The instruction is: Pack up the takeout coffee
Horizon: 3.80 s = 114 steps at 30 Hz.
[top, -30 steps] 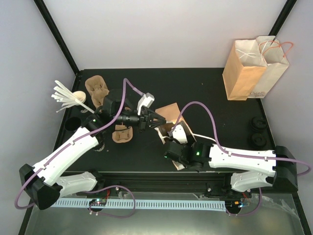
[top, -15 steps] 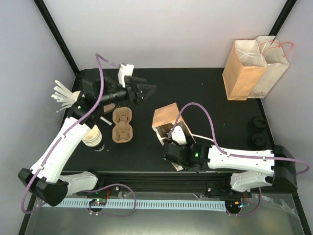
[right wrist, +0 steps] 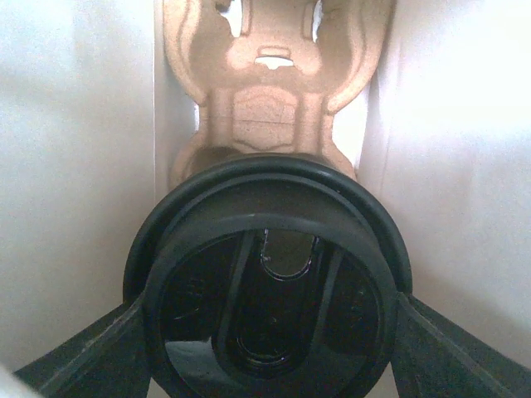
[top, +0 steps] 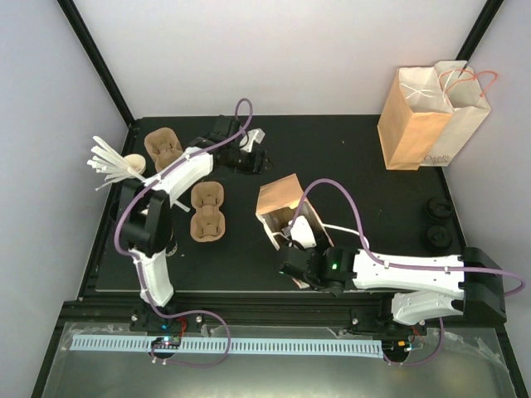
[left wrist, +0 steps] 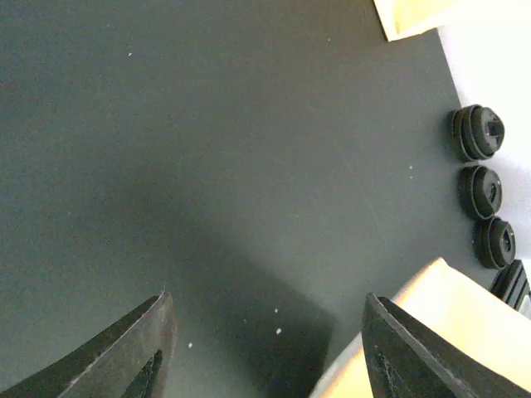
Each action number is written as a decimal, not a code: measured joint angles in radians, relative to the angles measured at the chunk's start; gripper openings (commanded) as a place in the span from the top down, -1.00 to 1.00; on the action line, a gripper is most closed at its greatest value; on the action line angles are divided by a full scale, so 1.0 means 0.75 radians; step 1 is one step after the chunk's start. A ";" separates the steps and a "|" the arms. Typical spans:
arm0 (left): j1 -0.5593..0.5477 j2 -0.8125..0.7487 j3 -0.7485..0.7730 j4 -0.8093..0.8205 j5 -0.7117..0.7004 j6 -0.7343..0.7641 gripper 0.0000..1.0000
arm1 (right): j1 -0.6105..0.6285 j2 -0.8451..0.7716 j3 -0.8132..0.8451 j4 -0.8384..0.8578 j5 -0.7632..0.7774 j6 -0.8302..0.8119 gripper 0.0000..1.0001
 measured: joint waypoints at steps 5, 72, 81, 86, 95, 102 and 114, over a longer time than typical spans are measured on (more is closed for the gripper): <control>-0.022 0.189 0.203 -0.085 0.038 0.055 -0.24 | 0.027 0.047 -0.003 0.021 0.036 -0.019 0.07; -0.193 0.372 0.402 -0.591 0.386 0.335 -0.09 | 0.240 0.356 0.086 -0.110 0.247 0.040 0.21; -0.193 0.372 0.409 -0.638 0.392 0.332 -0.14 | 0.253 0.353 0.041 0.017 0.322 -0.100 0.10; -0.193 0.372 0.424 -0.682 0.383 0.332 -0.14 | 0.246 0.291 -0.025 0.152 0.332 -0.270 0.09; -0.193 0.370 0.417 -0.677 0.369 0.326 -0.14 | 0.214 0.266 -0.056 0.256 0.307 -0.391 0.12; -0.193 0.370 0.411 -0.641 0.359 0.300 -0.14 | 0.182 0.288 -0.004 0.184 0.281 -0.269 0.28; -0.193 0.370 0.403 -0.606 0.317 0.254 -0.14 | 0.138 0.253 0.072 0.005 0.152 0.108 0.26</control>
